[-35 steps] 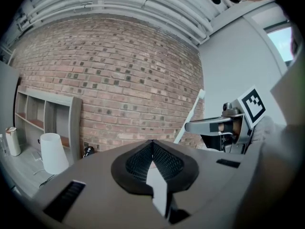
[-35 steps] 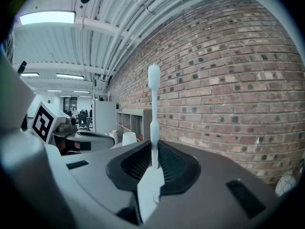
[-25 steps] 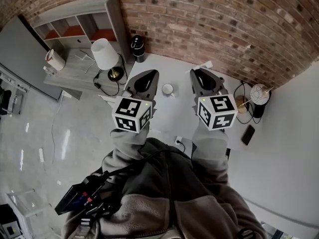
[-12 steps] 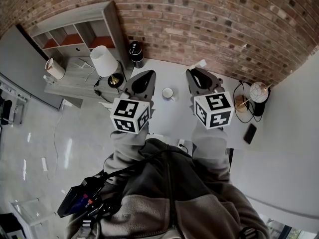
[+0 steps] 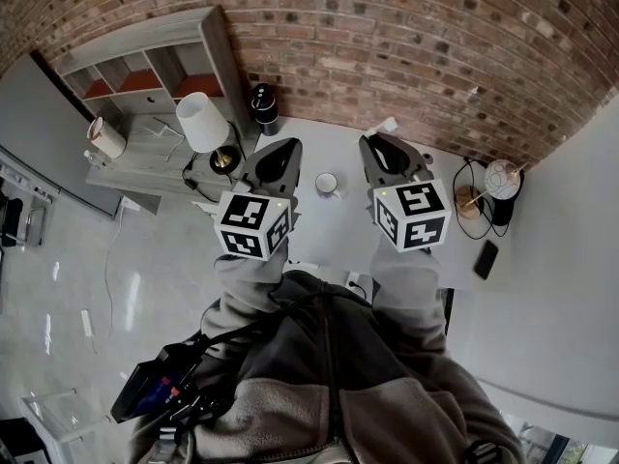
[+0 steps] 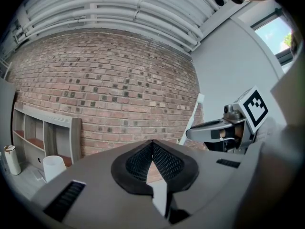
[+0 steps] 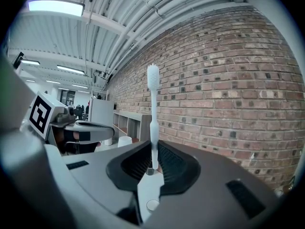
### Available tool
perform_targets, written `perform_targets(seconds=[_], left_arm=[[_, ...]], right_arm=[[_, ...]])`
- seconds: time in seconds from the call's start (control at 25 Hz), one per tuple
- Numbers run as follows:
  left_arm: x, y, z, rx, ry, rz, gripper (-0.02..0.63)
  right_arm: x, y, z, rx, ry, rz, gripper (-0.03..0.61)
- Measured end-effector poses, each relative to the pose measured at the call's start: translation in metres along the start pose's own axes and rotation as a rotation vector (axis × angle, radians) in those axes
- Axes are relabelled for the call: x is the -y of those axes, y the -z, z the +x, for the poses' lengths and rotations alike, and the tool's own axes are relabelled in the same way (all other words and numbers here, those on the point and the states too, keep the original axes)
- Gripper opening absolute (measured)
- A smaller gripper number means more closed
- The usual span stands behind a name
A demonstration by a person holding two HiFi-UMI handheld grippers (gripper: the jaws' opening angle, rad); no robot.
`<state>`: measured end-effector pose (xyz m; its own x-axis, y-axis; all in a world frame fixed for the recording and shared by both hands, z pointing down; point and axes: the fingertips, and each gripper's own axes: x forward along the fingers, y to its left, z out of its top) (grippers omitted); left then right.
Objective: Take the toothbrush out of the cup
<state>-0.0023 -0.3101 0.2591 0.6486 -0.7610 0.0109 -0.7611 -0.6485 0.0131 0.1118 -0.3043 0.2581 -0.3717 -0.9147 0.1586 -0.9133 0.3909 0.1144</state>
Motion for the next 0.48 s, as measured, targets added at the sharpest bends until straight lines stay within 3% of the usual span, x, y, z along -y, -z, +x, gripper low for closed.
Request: perform_targets(seconds=[0.48], left_arm=[[-0.0010,0.0046,-0.0021,-0.003,-0.002,-0.006,0.005]], right_arm=[[-0.0020,0.0025,-0.0005,0.006,0.009,0.005,0.046]])
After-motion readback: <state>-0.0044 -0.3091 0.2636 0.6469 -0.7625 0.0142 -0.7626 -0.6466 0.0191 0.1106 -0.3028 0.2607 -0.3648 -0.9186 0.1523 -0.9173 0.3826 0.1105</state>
